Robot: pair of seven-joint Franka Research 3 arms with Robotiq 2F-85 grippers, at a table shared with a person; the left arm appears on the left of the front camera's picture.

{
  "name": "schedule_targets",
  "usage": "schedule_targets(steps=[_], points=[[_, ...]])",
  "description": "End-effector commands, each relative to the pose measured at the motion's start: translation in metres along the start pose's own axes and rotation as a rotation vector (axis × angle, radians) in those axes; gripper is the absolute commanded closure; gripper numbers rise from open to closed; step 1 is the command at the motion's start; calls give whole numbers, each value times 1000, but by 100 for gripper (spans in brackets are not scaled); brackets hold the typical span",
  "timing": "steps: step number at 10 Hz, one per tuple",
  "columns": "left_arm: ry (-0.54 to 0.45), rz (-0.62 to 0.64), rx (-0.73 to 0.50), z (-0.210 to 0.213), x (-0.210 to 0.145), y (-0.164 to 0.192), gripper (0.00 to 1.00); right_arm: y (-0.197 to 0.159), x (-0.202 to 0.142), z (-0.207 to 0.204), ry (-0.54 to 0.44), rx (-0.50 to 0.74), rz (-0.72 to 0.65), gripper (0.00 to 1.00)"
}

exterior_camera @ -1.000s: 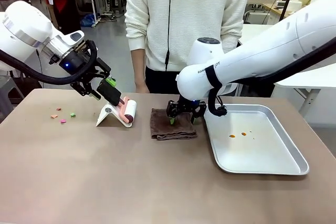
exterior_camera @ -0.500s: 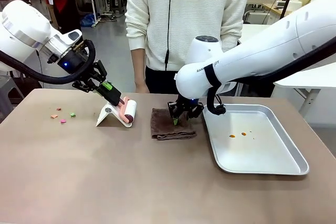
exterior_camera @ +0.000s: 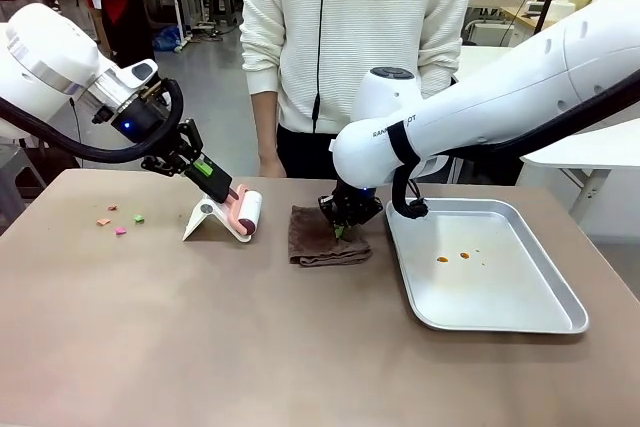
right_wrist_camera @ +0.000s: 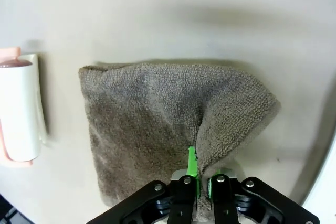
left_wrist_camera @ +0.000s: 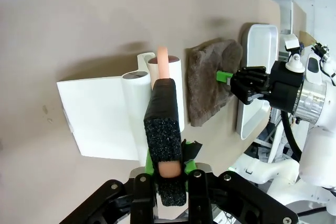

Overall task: Clean the surface of the table.
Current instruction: Hold the Lint Roller with your left hand and the towel with your right hand.

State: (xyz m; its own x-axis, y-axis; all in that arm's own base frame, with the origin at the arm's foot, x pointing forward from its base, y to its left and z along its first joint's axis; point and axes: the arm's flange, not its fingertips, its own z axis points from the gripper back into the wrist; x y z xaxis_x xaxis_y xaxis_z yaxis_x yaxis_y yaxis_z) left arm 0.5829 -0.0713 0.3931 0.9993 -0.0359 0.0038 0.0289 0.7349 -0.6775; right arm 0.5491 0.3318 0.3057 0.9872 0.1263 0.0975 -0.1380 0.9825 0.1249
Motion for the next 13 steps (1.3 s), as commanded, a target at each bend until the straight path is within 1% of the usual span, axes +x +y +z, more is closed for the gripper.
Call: schedule_targets(steps=[1, 2, 6, 8, 9, 10, 11, 12, 13], points=[[-15, -9, -25, 1, -1, 0, 100, -4, -1, -10, 28, -6, -2, 100], [-20, -13, -33, 3, -3, -1, 100, -4, 0, -10, 30, 3, -2, 100], [-79, -95, -171, 14, -12, -7, 100, -12, 1, -8, 26, 22, -37, 100], [-115, -104, -201, 21, -17, -8, 100, -20, -1, 1, 10, 104, -62, 100], [-112, -104, -237, 30, -22, -7, 100, -27, -3, 11, 3, 171, -94, 100], [-76, -122, -308, 42, -28, -3, 100, -36, -6, 24, 1, 270, -100, 100], [-40, -142, -381, 60, -38, 4, 81, -49, -12, 42, -2, 397, -135, 100], [-17, -169, -468, 79, -50, 13, 81, -63, -20, 59, 5, 524, -166, 100], [-33, -181, -549, 97, -65, 23, 81, -76, -30, 74, 3, 643, -160, 100]])
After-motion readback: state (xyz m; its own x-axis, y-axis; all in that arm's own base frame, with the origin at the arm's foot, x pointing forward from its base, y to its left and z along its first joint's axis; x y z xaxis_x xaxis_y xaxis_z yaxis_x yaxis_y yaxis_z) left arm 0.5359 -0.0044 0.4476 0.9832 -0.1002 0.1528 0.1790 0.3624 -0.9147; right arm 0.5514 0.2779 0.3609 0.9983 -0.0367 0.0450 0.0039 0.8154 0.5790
